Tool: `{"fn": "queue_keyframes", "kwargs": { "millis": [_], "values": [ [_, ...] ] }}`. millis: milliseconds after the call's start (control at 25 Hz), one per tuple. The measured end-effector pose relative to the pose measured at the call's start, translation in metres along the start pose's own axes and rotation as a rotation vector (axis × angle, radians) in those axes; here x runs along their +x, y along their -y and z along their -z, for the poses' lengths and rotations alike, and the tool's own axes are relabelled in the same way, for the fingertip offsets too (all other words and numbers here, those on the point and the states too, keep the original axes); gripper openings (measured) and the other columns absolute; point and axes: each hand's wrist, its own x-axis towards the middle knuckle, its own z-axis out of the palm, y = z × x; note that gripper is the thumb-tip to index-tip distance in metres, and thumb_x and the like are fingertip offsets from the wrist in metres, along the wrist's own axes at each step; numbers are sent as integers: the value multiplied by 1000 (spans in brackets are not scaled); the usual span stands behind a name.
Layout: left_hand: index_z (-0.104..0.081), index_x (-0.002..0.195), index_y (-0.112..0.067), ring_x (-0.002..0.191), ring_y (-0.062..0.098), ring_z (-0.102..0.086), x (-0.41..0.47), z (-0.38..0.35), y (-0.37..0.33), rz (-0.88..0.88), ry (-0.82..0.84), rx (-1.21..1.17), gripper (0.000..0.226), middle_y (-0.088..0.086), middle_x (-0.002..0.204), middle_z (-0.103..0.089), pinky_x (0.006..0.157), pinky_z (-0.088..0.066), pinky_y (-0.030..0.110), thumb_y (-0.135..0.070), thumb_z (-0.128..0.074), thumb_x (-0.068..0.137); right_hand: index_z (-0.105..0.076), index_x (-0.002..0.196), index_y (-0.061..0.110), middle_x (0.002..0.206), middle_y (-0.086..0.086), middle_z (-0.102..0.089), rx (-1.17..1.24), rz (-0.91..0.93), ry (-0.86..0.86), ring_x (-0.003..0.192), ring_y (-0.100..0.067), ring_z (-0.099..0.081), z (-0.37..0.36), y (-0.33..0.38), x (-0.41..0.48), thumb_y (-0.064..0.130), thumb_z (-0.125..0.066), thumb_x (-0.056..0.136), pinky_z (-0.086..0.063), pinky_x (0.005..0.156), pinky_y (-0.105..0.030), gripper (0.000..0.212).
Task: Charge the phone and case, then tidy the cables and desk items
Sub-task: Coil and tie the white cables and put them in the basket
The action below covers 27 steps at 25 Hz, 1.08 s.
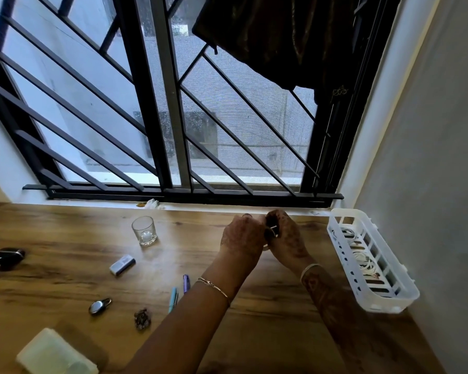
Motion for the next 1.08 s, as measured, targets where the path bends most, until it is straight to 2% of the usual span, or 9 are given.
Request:
{"fn": "queue_keyframes", "kwargs": {
  "millis": [200,320,440,520,600,720,920,1000,1080],
  "values": [
    [-45,133,-10,111,31,-55,2,-1,-7,-10,12,118,39,16,117,-58,86,-52,39,-18,-51,95,-59,95,17,85,0,-66,-16,-64,-65,67,-9,-65,0,6,-3,14,-71,82,-51,47,-17,19],
    [-44,132,-10,111,31,-56,2,-6,-6,4,17,125,37,15,118,-58,85,-51,39,-20,-48,96,-69,97,16,96,-1,-70,-187,-78,-41,78,-17,-68,3,8,-1,25,-69,82,-59,71,-36,17],
    [-45,130,-9,108,32,-57,3,-12,-3,12,18,116,37,15,116,-58,85,-51,40,-21,-49,95,-71,104,17,103,-2,-70,-330,-53,3,89,-19,-67,4,13,-2,24,-64,86,-56,81,-31,20],
    [-43,133,-10,107,33,-58,2,-16,1,-11,6,100,42,16,116,-59,84,-52,41,-18,-52,93,-73,98,15,97,-3,-72,-423,-23,10,88,-20,-67,3,16,-4,19,-62,86,-51,75,-24,17],
    [-41,137,-13,104,33,-59,2,-19,7,-44,4,95,47,16,115,-59,82,-53,40,-12,-54,92,-72,89,14,89,-5,-72,-471,-35,44,84,-20,-66,2,19,-5,16,-62,84,-47,69,-23,11],
    [-48,128,-16,97,32,-62,1,-21,13,-70,25,89,39,14,108,-60,76,-54,38,-10,-55,90,-70,83,14,87,-6,-71,-500,-90,126,84,-21,-65,1,18,-5,18,-60,84,-42,67,-24,11],
    [-54,119,-16,96,31,-63,5,-17,19,-36,28,-29,30,12,107,-61,77,-55,38,-10,-56,90,-67,88,14,94,-7,-69,-369,-177,224,88,-23,-62,0,17,-1,25,-50,92,-46,71,-30,21],
    [-56,114,-14,96,29,-63,8,-14,21,0,6,-102,23,12,106,-62,81,-55,39,-11,-55,91,-66,91,13,96,-7,-68,-173,-260,246,90,-23,-62,1,16,2,22,-51,91,-49,76,-37,17],
    [-55,113,-14,96,27,-62,10,-12,23,34,-5,-148,21,11,106,-63,82,-55,38,-11,-55,92,-66,97,12,100,-8,-69,44,-365,277,92,-20,-64,2,16,2,20,-53,91,-51,81,-37,16]
  ]
}}
